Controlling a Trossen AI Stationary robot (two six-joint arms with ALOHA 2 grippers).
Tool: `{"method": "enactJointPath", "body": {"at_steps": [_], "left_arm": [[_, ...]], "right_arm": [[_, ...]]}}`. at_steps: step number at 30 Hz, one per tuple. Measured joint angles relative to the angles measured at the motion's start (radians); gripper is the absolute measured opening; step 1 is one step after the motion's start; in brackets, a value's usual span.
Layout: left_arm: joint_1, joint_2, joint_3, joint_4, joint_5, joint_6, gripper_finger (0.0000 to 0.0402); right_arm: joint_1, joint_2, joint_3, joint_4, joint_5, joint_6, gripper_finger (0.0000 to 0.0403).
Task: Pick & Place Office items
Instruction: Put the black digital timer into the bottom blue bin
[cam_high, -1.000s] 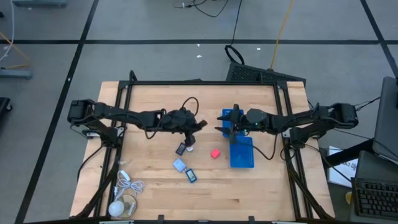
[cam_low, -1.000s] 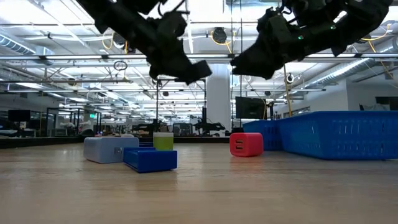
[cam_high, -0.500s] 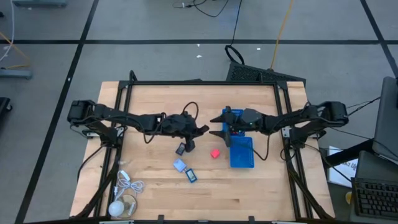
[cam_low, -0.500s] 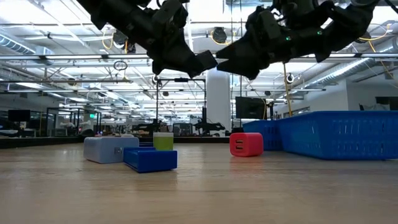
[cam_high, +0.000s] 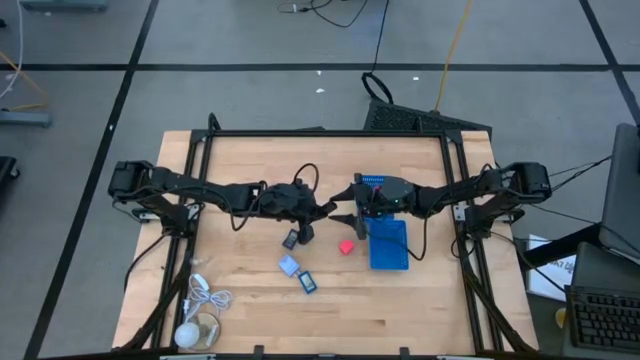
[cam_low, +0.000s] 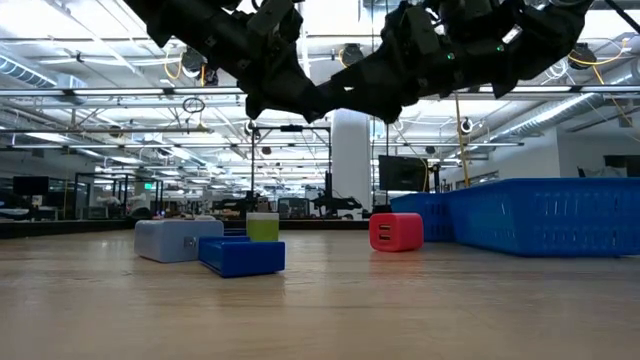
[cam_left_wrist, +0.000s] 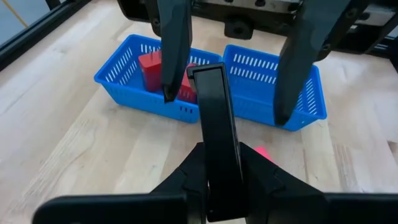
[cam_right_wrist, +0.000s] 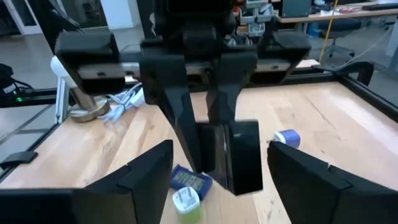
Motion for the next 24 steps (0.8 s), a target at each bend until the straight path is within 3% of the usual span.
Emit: {"method": "enactJointPath", "body": {"at_steps": [9,18,24], "left_arm": [[-0.001,0.0,0.0,0.008,0.005,-0.002,0.0053],[-0.002,0.0,0.0,0.003,0.027,0.017,0.0061],[-0.001,0.0,0.0,0.021,0.026,0.001,0.0089]], "right_arm": [[0.0,0.0,-0.001,0.002,-0.001,0.004,0.0181],[0.0,0.0,-0.002,-0.002,-0.018,-0.076,0.0065],[0.0,-0.001,-0.002,0.002,-0.05,-0.121,0.0064]]}}
